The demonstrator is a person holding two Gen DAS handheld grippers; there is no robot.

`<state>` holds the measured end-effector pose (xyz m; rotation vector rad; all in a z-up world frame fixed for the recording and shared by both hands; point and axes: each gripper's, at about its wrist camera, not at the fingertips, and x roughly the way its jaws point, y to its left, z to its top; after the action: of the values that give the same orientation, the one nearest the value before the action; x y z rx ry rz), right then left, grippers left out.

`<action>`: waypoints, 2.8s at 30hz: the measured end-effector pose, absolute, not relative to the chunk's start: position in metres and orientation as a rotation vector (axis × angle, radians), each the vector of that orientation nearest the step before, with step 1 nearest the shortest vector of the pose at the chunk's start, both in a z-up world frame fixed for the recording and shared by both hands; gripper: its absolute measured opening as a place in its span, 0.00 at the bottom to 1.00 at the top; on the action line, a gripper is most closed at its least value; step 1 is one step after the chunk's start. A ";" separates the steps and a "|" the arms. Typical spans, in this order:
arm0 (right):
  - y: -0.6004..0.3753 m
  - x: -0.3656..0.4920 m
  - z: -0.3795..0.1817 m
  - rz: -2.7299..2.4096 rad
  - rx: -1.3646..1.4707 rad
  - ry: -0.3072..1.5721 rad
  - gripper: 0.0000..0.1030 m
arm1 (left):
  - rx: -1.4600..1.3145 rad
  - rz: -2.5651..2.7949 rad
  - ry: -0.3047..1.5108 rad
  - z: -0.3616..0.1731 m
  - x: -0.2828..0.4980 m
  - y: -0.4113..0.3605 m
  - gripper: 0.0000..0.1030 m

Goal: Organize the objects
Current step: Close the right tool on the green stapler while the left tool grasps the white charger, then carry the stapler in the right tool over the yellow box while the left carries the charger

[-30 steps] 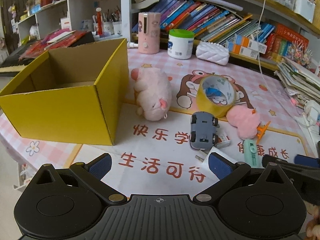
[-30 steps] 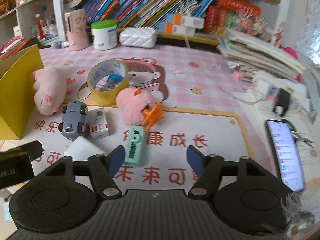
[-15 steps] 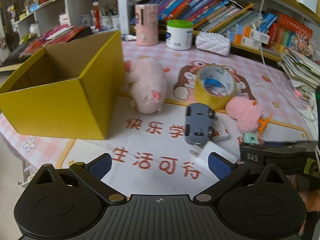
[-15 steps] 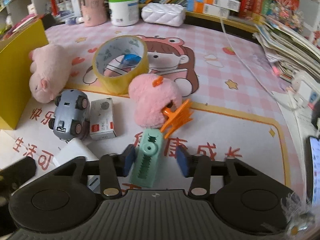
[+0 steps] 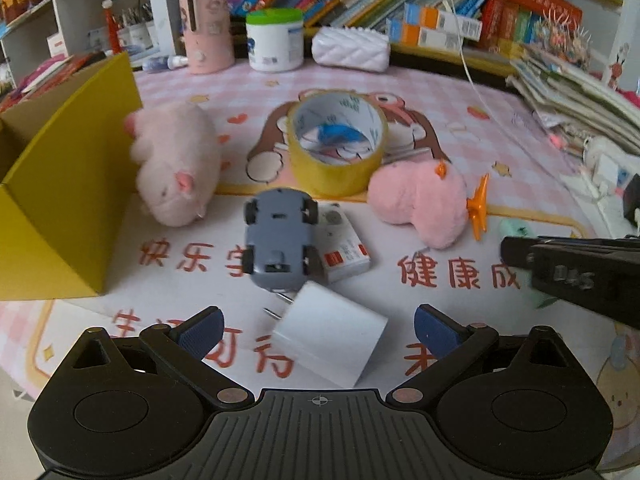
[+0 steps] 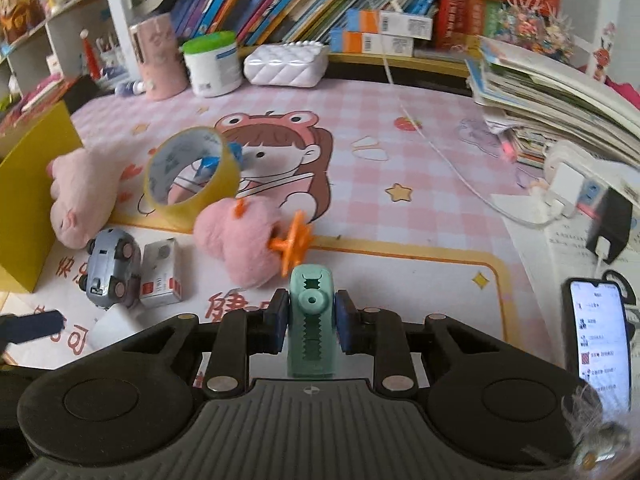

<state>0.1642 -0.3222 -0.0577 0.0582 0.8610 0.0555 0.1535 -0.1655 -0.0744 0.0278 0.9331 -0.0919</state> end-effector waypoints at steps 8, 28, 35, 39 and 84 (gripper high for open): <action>-0.321 0.155 -0.056 0.091 0.045 0.851 0.22 | 0.041 -0.100 0.937 -0.087 0.155 -0.171 0.69; -0.219 0.113 -0.039 0.143 -0.021 0.828 0.22 | -0.060 -0.046 0.837 -0.052 0.097 -0.062 0.63; -0.149 0.083 -0.034 0.202 -0.060 0.823 0.22 | -0.088 0.053 0.801 -0.037 0.060 0.009 0.63; -0.109 0.065 -0.033 0.236 -0.074 0.813 0.23 | -0.098 0.099 0.795 -0.035 0.042 0.046 0.63; 0.012 0.062 0.012 0.338 -0.102 0.586 0.23 | -0.107 0.147 0.608 0.017 0.038 0.145 0.63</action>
<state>0.0620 0.0117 0.0117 -0.1017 0.5855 0.3375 0.0380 0.1454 0.0173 -0.1072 0.6080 0.1474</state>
